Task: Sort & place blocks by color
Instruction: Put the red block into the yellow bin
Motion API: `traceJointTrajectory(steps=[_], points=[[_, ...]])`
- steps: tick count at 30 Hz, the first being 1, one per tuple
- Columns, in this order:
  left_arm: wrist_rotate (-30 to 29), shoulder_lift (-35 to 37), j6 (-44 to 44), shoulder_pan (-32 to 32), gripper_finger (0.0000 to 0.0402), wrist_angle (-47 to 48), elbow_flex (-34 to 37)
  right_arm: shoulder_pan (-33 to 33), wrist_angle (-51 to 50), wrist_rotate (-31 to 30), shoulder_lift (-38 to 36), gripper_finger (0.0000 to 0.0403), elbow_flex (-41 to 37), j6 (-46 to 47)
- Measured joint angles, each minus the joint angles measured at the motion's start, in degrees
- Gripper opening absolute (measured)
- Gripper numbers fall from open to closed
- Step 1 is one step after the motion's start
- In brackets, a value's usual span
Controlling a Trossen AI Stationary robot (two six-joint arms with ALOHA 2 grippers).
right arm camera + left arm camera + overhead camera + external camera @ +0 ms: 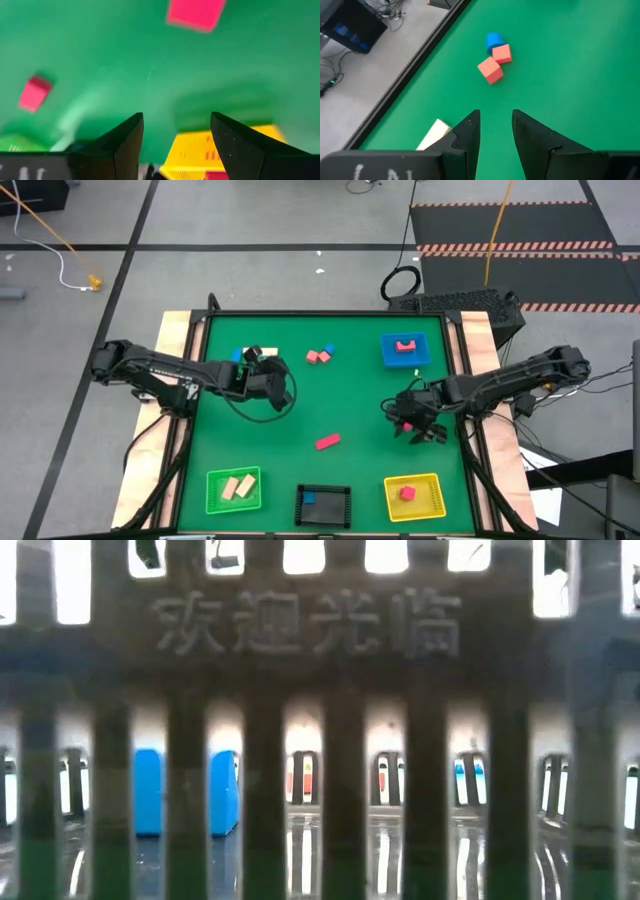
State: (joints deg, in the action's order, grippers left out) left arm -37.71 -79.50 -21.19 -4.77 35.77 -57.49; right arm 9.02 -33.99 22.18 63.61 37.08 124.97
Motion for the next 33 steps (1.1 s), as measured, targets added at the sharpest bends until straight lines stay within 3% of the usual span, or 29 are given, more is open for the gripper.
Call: traceJointTrajectory(steps=[6, 15, 24, 33], points=[[0.01, 0.0, 2.38, 1.3, 0.0115, 0.02, 0.0, -1.38, -1.31, -3.29, 0.0, 0.0224, -3.18, 0.42], [0.02, 0.02, 4.59, 1.77, 0.0115, 0.97, 0.84, -3.05, 11.88, -7.02, 0.0, 0.0224, -11.78, 2.1], [0.11, 0.02, 5.64, 2.01, 0.0115, -2.11, 7.02, -4.11, 12.27, -7.17, -0.13, 0.0224, -14.1, -0.38], [0.1, 0.02, 7.37, 3.47, 0.0115, -7.0, 6.75, -9.15, 9.11, -6.44, -0.09, 0.0224, -14.14, -8.79]])
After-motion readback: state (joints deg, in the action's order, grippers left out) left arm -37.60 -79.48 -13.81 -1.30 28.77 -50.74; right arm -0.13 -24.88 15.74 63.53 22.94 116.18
